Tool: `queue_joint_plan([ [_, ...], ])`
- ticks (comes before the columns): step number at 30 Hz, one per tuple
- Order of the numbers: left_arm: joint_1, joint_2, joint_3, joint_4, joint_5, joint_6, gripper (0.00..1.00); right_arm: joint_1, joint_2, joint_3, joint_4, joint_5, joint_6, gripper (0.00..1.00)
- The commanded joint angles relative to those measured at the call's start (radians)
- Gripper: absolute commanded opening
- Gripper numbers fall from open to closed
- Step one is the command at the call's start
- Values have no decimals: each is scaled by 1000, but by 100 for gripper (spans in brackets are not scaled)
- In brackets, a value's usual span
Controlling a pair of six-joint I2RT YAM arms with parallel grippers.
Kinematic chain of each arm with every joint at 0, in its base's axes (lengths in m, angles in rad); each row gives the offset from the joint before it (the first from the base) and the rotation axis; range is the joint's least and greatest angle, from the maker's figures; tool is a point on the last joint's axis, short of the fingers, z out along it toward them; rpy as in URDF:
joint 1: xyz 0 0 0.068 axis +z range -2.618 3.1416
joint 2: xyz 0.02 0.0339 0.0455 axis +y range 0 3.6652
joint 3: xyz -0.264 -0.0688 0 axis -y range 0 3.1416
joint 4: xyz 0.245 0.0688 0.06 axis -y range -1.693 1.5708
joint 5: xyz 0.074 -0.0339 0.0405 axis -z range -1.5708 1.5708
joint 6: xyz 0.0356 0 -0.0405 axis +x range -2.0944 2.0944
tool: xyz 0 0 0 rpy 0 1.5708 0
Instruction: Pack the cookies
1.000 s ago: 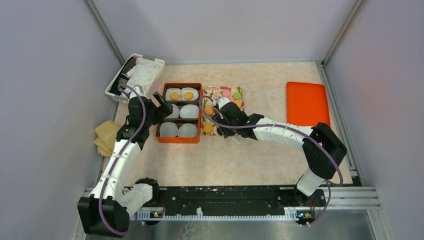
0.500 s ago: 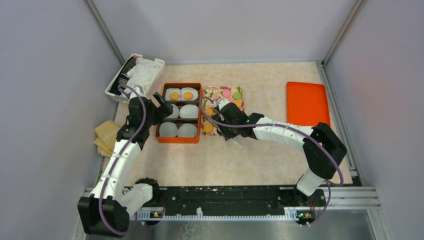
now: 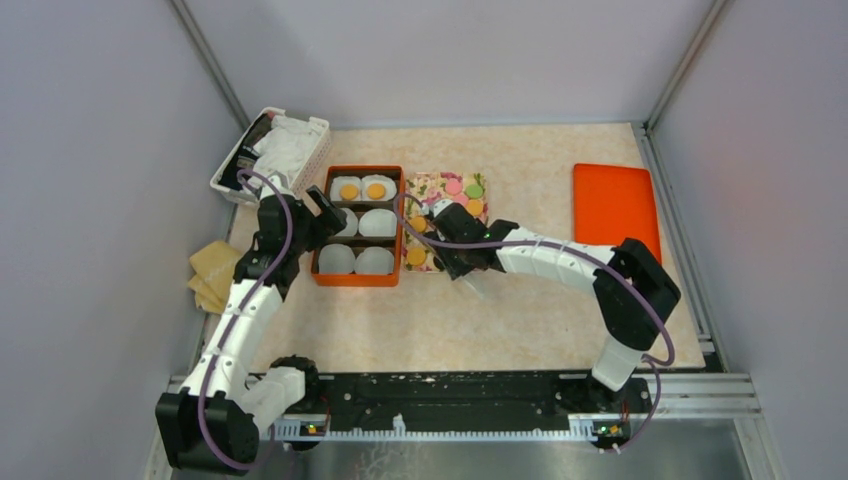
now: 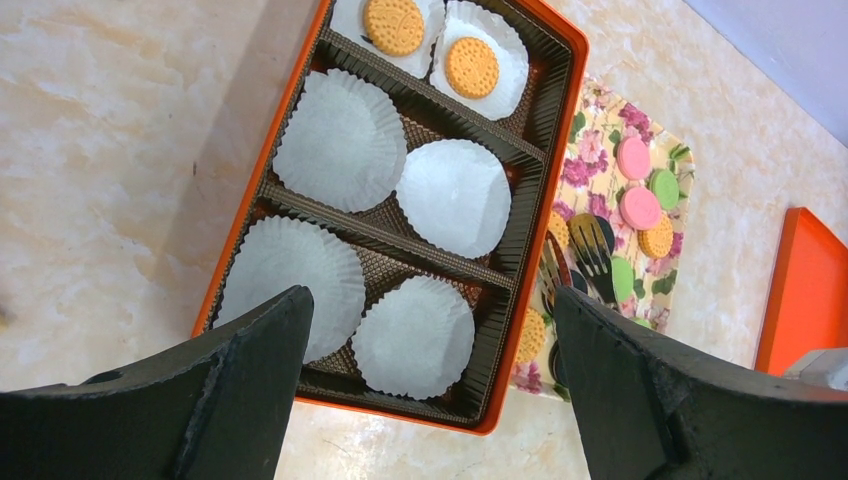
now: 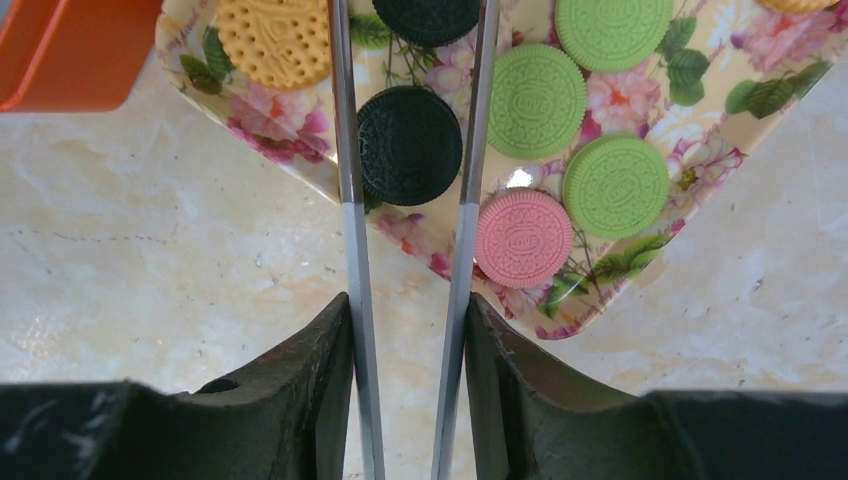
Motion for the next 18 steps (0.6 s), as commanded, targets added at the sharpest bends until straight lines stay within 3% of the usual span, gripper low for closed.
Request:
queue_joint_plan([
  [1, 5, -6, -3, 46, 21, -11, 96, 5, -16, 81, 25, 7, -3, 14],
  [8, 5, -12, -1, 46, 6, -13, 96, 6, -88, 133, 46, 69, 7, 0],
  [18, 5, -11, 0, 37, -40, -20, 96, 40, -154, 209, 42, 73, 2, 0],
])
